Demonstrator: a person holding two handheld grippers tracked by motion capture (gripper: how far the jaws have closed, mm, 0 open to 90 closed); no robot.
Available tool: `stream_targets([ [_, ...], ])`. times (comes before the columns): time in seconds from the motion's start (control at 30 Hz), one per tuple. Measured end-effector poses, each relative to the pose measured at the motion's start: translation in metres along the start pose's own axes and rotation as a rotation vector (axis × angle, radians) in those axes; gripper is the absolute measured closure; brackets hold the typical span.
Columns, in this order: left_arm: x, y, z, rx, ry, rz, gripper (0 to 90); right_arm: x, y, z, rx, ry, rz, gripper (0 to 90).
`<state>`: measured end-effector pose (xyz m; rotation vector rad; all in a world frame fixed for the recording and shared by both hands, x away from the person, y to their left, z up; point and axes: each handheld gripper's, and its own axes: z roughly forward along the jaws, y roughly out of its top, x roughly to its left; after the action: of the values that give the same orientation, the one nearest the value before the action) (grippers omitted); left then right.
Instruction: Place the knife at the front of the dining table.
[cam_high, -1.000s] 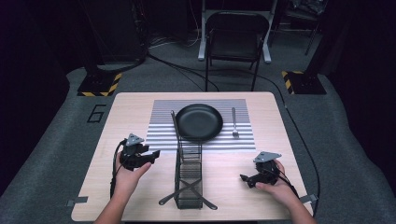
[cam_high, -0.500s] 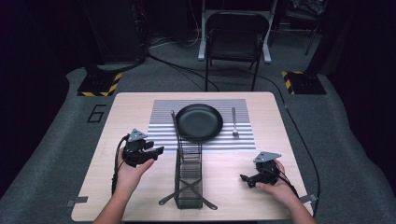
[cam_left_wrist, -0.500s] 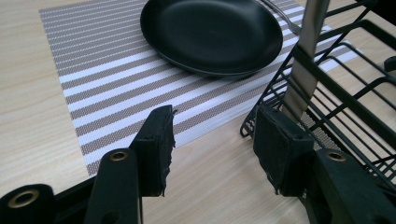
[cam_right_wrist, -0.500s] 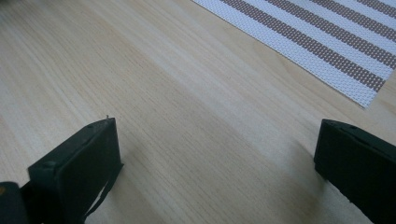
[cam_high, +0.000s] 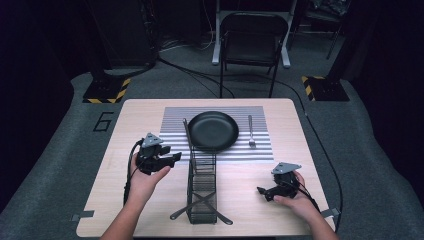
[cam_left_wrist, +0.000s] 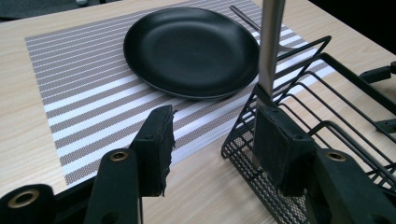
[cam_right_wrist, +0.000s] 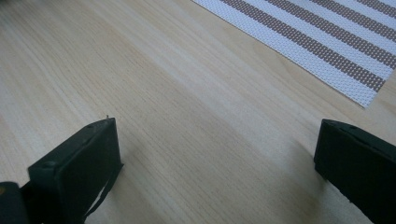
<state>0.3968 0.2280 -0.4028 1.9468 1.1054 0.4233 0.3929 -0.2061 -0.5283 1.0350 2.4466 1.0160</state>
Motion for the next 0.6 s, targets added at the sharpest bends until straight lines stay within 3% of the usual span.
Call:
stream_targets([
  [0.27, -0.008, 0.010, 0.004, -0.006, -0.037, -0.001, 50.4, 0.000, 0.000, 0.000, 0.000, 0.000, -0.001, 0.0],
  [0.6, -0.016, 0.020, 0.011, -0.010, -0.053, 0.019, 51.8, 0.000, 0.000, 0.000, 0.000, 0.000, -0.001, 0.0],
])
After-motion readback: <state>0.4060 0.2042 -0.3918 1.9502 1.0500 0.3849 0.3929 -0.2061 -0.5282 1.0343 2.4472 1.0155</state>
